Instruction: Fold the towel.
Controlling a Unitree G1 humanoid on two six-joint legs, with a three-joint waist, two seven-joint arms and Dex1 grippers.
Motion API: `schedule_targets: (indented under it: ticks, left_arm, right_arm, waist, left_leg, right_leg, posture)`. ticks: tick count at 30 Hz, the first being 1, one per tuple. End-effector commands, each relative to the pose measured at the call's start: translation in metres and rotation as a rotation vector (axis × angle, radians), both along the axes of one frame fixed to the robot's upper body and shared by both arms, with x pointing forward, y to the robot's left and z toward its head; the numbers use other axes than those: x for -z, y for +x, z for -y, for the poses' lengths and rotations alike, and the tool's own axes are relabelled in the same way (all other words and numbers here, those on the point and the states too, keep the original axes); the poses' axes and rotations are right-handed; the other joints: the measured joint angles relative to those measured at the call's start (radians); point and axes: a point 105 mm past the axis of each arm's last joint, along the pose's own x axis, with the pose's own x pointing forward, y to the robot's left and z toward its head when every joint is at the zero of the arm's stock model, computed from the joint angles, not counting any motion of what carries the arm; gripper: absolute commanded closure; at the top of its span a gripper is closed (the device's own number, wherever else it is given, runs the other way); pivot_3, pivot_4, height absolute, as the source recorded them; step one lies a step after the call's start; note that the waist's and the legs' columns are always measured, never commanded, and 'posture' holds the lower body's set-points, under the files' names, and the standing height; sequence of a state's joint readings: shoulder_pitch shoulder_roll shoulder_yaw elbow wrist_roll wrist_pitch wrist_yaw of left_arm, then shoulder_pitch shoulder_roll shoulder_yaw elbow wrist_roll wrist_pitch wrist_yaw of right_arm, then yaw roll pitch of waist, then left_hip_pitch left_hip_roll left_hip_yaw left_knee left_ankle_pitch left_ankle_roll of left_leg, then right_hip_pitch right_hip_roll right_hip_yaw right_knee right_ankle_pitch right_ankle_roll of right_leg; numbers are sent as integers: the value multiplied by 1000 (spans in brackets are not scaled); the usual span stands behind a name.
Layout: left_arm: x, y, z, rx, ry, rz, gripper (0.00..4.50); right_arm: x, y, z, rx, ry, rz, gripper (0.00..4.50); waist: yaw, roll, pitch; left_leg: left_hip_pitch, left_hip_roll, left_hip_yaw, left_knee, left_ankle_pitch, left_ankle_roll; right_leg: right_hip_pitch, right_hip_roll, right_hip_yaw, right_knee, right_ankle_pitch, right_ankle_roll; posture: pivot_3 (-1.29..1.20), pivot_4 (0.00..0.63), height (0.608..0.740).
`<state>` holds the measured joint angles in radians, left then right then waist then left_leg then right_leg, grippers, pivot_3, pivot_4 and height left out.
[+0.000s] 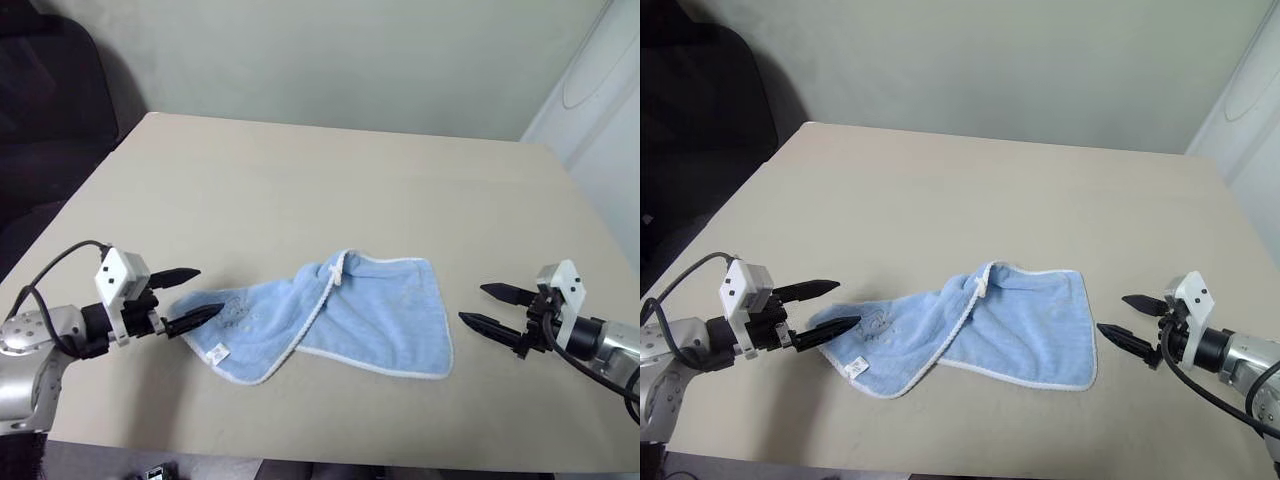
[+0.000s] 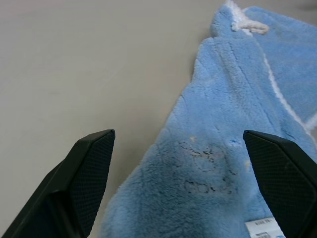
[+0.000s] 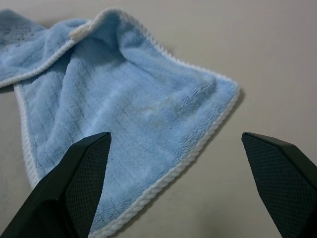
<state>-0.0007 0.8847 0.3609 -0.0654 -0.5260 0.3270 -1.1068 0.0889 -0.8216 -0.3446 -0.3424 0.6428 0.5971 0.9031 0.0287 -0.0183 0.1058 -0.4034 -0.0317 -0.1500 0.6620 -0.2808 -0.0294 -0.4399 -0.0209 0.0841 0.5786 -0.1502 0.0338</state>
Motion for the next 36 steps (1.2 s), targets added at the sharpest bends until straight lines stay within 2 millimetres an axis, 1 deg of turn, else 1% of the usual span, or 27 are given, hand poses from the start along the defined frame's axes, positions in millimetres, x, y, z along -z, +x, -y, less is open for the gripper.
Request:
schedule_targets:
  ticks: [1,5,9,14,19,22,24,29,32,36]
  left_arm:
    - [-12,0,0,1,8,48,0]
    - [-12,-1,0,1,5,49,0]
    - [-14,-2,1,0,6,55,0]
    - [-7,-5,2,-3,13,32,0]
    - [3,-9,8,4,-7,-2,0]
    - [0,-14,18,50,-8,1,0]
    - [0,-13,18,33,-20,-2,0]
    - [1,-28,23,56,-20,-48,0]
    - [2,-33,22,60,-8,-66,0]
    - [1,-30,19,48,17,-58,0]
  right_arm:
    - [-14,0,1,-14,-11,56,43]
    - [-16,1,-3,-7,1,71,43]
    - [-14,3,-4,-15,-5,68,43]
    - [-13,4,-5,-11,-5,70,43]
    - [-10,5,-4,22,0,67,43]
    - [-15,7,-6,14,8,70,43]
    - [-12,12,-5,21,0,68,43]
    - [-13,14,-10,26,11,79,43]
    - [-6,14,-11,43,14,59,43]
    - [-1,17,-16,42,18,55,43]
  waist:
    - [0,0,0]
    - [0,0,0]
    - [0,0,-1]
    - [0,0,-1]
    - [0,1,-1]
    - [0,1,-1]
    - [-1,1,-1]
    - [-3,1,-2]
    - [-2,1,-2]
    - [-2,2,-2]
  left_leg:
    - [0,0,0,0,0,0]
    - [0,0,0,0,0,0]
    - [0,0,0,0,0,0]
    - [0,0,0,0,0,0]
    - [0,0,0,0,0,0]
    - [0,0,0,0,0,0]
    - [0,0,0,0,0,0]
    - [0,0,0,0,0,0]
    - [1,0,0,-1,-1,0]
    - [1,0,0,-1,-1,0]
  right_leg:
    - [0,0,0,0,0,0]
    - [0,0,0,0,0,-1]
    - [0,0,0,0,3,-5]
    - [0,0,0,0,3,-5]
    - [0,0,0,0,2,-4]
    - [-1,0,0,0,3,-4]
    - [-1,0,0,0,3,-4]
    - [-1,0,0,0,3,-4]
    - [-1,0,0,1,3,-5]
    - [-1,0,0,1,3,-4]
  posture:
    - [0,150,740]
    - [0,150,740]
    - [0,150,740]
    - [0,150,740]
    - [0,150,740]
    - [0,150,740]
    - [0,150,740]
    - [0,150,740]
    - [0,150,740]
    - [0,150,740]
